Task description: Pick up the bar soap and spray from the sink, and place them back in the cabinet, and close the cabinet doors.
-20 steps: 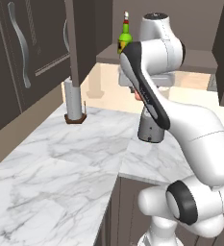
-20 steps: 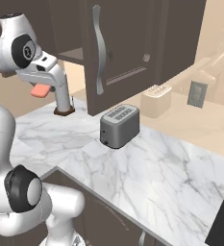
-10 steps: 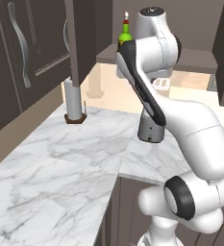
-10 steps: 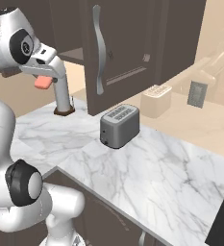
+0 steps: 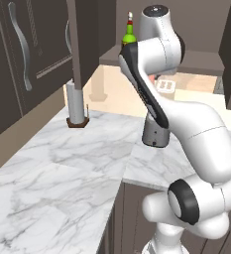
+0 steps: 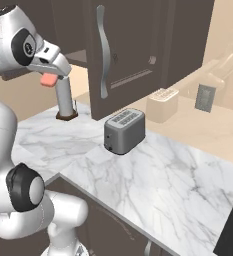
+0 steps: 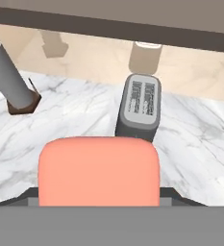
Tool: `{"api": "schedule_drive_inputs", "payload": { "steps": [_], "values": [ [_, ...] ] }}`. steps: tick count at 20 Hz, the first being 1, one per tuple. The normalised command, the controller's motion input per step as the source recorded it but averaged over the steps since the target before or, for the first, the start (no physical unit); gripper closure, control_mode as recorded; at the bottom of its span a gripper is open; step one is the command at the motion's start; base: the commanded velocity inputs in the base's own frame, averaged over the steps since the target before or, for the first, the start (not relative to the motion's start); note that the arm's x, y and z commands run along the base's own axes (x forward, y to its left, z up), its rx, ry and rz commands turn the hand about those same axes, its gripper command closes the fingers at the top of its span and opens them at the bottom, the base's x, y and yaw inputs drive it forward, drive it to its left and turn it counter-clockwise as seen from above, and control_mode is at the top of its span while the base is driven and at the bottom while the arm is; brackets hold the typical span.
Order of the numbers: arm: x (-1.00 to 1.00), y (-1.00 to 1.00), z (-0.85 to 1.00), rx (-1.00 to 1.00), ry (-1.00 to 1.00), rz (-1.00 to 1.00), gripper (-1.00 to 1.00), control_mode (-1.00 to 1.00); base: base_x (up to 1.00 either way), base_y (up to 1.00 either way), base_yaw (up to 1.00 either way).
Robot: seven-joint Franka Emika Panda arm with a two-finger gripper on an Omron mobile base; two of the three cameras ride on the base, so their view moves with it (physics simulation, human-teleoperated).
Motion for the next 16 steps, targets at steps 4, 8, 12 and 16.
{"api": "schedule_drive_inputs", "payload": {
  "steps": [4,8,12,16],
  "values": [
    [0.15,-0.08,0.12,-0.02,-0.04,-0.05,1.00,-1.00,0.00,0.00,0.00],
    [0.17,-0.09,0.08,-0.01,-0.04,-0.05,1.00,-1.00,0.00,0.00,0.00],
    [0.13,-0.15,0.09,0.00,-0.06,-0.04,1.00,-1.00,0.00,0.00,0.00],
    [0.17,-0.08,0.03,-0.01,-0.05,-0.02,1.00,-1.00,0.00,0.00,0.00]
  ]
}}
